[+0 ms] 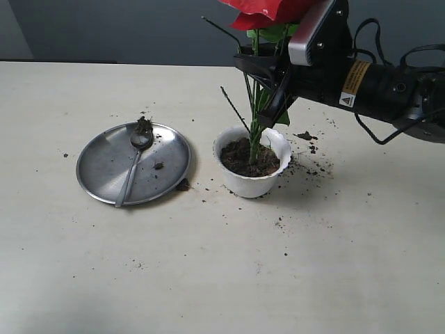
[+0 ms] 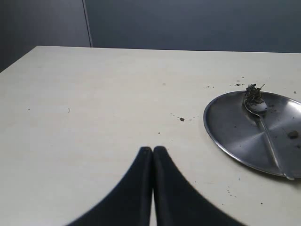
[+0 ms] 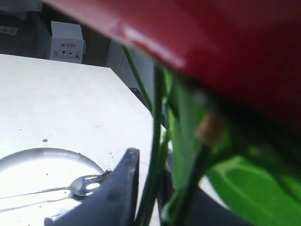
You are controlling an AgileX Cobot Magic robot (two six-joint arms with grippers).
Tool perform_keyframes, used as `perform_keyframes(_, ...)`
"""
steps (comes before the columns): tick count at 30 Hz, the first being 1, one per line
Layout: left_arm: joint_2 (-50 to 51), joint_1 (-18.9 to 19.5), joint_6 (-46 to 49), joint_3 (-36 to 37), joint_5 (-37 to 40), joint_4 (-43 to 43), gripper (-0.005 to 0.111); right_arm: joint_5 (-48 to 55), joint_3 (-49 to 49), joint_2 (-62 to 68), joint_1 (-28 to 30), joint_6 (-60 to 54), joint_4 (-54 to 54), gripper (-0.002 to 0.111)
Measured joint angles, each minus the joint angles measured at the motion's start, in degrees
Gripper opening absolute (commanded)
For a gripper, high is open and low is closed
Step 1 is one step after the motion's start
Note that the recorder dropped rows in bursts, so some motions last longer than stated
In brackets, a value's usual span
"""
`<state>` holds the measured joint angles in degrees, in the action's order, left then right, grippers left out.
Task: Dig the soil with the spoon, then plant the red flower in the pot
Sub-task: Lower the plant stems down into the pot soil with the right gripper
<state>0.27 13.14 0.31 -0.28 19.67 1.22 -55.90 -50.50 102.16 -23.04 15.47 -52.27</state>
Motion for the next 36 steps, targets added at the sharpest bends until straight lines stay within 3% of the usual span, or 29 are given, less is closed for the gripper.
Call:
perform_keyframes(20, 0.0, 0.0, -0.3, 0.0, 0.0, 0.0, 0.000, 2.3, -2.3, 1.4, 0.0, 2.3, -2.9, -0.001)
perform_keyframes(36, 0.0, 0.0, 0.0, 0.0, 0.0, 0.0, 0.000, -4.4, -2.7, 7.2, 0.0, 5.6, -4.5, -0.001)
